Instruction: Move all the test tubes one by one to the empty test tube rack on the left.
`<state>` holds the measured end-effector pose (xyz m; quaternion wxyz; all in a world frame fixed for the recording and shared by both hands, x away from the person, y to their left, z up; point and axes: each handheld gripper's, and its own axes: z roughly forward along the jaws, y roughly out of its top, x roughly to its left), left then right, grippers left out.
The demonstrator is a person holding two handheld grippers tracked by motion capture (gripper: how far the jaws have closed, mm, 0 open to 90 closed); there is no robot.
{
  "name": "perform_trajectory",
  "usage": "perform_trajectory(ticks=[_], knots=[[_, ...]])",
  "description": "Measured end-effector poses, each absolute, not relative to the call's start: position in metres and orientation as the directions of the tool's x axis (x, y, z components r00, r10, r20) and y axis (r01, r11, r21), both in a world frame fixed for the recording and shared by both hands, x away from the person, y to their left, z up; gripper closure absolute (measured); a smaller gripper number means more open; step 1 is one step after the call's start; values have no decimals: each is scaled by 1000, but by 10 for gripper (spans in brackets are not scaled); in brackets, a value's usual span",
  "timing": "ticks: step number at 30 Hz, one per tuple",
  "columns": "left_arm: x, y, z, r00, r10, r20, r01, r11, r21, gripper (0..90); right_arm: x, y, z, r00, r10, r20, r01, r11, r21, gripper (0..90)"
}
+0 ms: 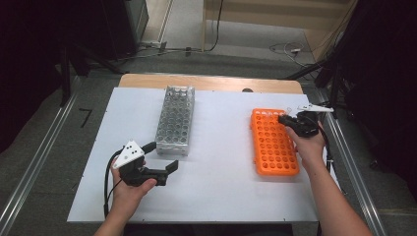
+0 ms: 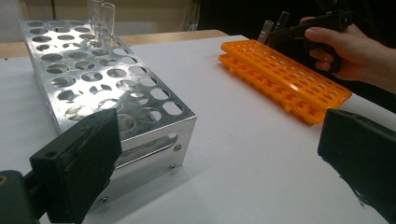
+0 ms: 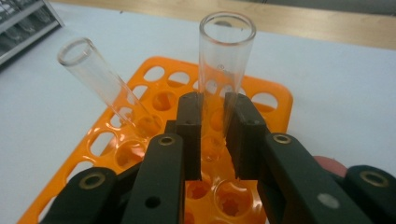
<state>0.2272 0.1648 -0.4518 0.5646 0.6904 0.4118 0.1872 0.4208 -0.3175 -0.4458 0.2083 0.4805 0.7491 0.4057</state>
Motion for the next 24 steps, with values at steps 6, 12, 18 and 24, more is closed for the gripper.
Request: perform_trajectory(ticks=[6, 12, 18, 24], knots=[[227, 163, -451, 594, 778, -202, 356, -29, 934, 0, 409, -322, -431, -467, 880, 90, 511, 185, 839, 741], [227, 162, -451, 595, 777, -204, 355, -26, 935, 0, 393, -321, -418, -495, 865, 88, 479, 187, 858, 741], [226, 161, -450, 599, 776, -196, 352, -35, 936, 0, 374, -318, -408, -531, 842, 94, 458, 193, 868, 742], [226, 159, -449, 604, 774, -189, 349, -43, 936, 0, 355, -311, -405, -572, 815, 96, 442, 208, 873, 742]])
